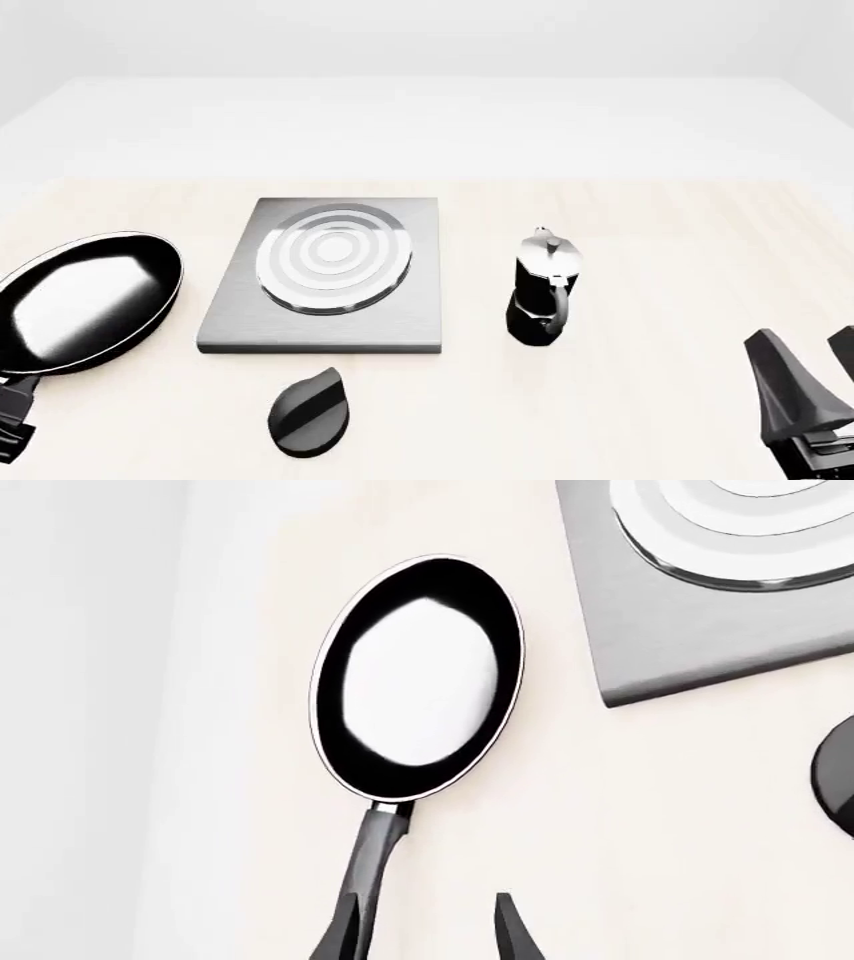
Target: Turn on the stove and put the frying pan on it.
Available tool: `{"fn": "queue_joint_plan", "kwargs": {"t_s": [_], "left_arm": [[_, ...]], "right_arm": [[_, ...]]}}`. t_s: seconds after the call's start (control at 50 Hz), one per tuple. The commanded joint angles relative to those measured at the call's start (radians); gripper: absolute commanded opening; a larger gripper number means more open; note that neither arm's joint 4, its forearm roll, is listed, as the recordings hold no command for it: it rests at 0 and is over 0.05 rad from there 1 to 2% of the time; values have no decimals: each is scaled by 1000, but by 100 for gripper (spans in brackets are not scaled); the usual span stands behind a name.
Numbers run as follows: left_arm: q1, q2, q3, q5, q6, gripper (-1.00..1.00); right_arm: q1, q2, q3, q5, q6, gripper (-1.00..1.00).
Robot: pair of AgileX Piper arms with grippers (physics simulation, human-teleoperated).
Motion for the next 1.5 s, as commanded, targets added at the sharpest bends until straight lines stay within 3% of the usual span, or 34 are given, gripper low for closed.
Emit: {"fn": "queue_joint_plan", "kwargs": {"t_s": [0.02, 0.42, 1.5], "left_arm": [[78, 44, 17, -57, 72, 100], [183, 271, 66, -300, 144, 100], [316, 750, 123, -779, 248, 100]], "right_arm": [[3, 0, -4, 1, 1, 100], [4, 0, -6, 6, 0, 100], [7, 0, -18, 25, -24, 100]]}}
